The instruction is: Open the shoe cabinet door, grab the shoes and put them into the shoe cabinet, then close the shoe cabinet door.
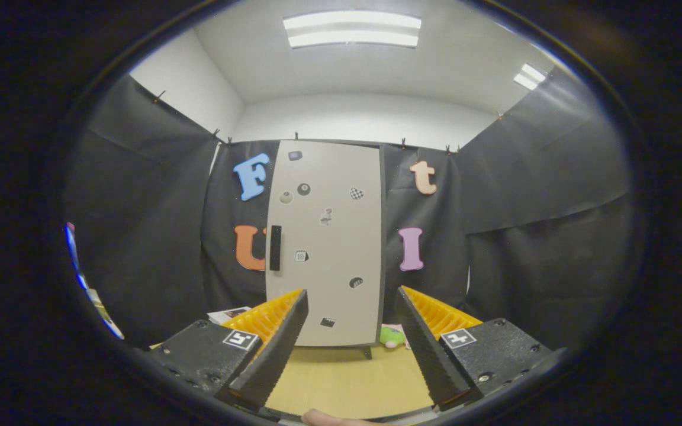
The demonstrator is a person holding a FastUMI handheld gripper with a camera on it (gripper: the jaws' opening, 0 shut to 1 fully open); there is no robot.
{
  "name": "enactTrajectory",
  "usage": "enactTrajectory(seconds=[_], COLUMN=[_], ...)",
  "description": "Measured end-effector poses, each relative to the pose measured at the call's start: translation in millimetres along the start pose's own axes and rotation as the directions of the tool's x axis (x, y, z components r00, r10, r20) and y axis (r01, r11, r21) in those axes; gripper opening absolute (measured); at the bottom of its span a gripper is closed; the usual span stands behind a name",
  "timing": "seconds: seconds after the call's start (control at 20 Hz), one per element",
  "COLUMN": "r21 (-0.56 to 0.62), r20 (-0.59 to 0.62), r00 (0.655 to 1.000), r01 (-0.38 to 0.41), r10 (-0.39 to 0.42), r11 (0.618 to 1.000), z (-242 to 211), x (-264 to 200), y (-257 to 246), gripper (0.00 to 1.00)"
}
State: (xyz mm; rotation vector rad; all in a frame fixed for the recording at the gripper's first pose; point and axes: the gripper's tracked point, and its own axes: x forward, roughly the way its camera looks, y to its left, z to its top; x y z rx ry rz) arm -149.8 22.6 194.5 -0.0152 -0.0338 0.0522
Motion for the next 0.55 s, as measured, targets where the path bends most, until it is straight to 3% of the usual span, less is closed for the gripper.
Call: enactTrajectory(seconds=[0.55], r21=[-0.043], r20=[-0.008], r00=[1.0], r01=[-0.019], r10=[0.018], r11=[0.999], z=[-9.0], x=[-0.9], y=[9.3], gripper=[0.97])
